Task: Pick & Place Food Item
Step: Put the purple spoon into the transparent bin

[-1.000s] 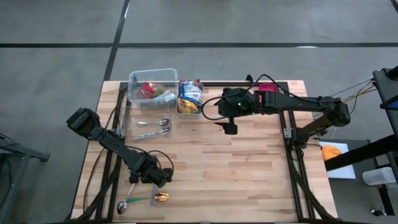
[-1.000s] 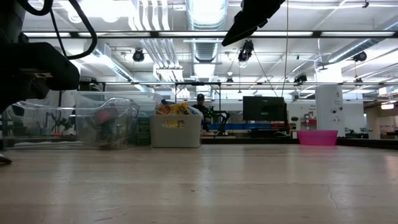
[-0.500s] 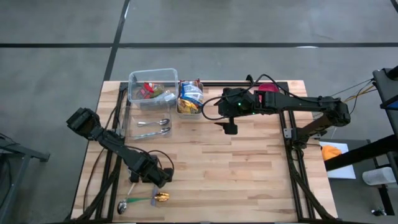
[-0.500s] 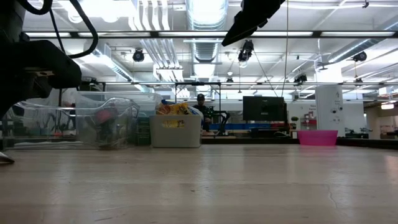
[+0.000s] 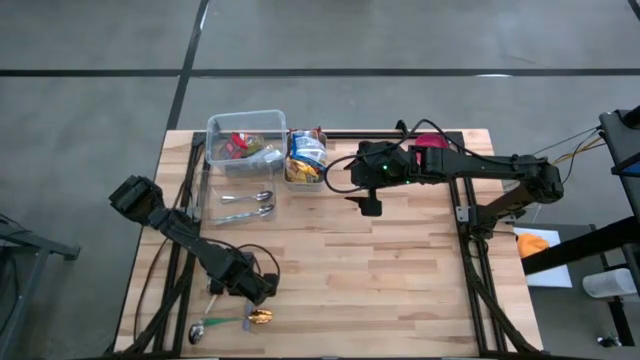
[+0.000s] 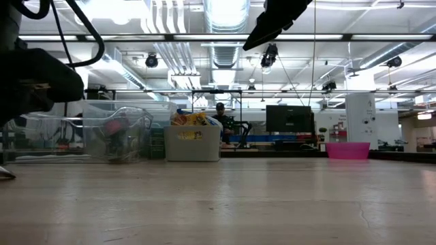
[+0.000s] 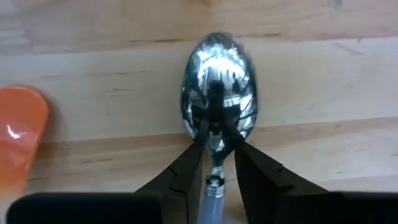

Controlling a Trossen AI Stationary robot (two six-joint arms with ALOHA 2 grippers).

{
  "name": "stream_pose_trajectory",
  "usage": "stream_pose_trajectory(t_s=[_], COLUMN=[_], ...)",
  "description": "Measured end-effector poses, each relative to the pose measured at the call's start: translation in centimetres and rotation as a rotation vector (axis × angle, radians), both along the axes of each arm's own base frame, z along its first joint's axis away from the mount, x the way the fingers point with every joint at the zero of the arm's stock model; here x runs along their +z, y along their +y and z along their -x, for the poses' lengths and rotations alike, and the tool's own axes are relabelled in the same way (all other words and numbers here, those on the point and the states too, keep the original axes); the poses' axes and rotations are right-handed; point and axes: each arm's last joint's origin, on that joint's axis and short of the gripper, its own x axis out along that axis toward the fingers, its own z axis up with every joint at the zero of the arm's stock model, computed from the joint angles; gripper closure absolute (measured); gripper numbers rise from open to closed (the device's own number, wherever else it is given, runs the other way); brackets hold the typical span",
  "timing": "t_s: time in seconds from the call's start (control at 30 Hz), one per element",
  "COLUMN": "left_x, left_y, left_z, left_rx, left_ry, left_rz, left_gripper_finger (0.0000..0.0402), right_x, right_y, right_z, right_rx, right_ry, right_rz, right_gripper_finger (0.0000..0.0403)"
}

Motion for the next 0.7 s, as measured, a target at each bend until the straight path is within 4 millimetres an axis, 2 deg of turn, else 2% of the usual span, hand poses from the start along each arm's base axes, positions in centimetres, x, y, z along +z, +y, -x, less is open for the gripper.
stream_pose_trajectory(t_s=[0.4,0.7], left_x=[-0.02,0.0], left_y=[0.11,0.11], left_z=[0.08,0.04], left_rx=[0.003,0.005], left_ry=[0.0,-0.004], left_rz=[-0.024,-0.027], left_gripper_finger=[0.0389,0.0397], right_x=[0.0,0.01], right_y=[0.0,0.01], right_z=[0.0,0.0], right_rx=[0.0,0.0], right_ry=[0.0,0.0], right_rz=[0.0,0.0], right_gripper_finger=[0.0018,0.0018])
